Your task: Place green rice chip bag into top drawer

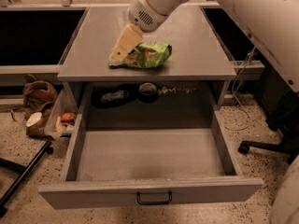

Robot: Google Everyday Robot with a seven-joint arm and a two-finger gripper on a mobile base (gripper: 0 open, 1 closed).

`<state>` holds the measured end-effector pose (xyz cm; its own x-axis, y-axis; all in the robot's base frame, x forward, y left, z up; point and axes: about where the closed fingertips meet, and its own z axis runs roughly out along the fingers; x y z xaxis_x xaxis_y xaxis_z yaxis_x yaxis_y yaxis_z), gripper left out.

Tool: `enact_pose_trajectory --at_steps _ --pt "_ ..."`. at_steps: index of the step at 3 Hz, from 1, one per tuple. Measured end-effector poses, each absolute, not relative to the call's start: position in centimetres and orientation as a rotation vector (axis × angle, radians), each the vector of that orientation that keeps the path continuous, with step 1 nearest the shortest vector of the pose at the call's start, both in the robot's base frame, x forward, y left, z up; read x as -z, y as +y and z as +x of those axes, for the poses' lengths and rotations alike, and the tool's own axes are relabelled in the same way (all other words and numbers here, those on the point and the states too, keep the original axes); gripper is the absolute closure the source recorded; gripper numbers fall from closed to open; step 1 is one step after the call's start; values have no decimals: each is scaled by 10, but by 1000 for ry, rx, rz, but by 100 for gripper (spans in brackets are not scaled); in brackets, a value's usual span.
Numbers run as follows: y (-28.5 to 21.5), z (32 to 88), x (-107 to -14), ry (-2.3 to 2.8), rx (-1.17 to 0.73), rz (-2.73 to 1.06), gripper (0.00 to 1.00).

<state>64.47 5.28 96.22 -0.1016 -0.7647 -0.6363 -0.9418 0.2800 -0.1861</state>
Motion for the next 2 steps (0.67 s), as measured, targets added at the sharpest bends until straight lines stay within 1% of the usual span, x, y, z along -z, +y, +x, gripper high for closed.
enact_pose_trajectory --at_steps 1,2 --pt "43 653 -952 1931 -341 -1480 0" --pt "26 677 -939 1959 -315 -1379 0"
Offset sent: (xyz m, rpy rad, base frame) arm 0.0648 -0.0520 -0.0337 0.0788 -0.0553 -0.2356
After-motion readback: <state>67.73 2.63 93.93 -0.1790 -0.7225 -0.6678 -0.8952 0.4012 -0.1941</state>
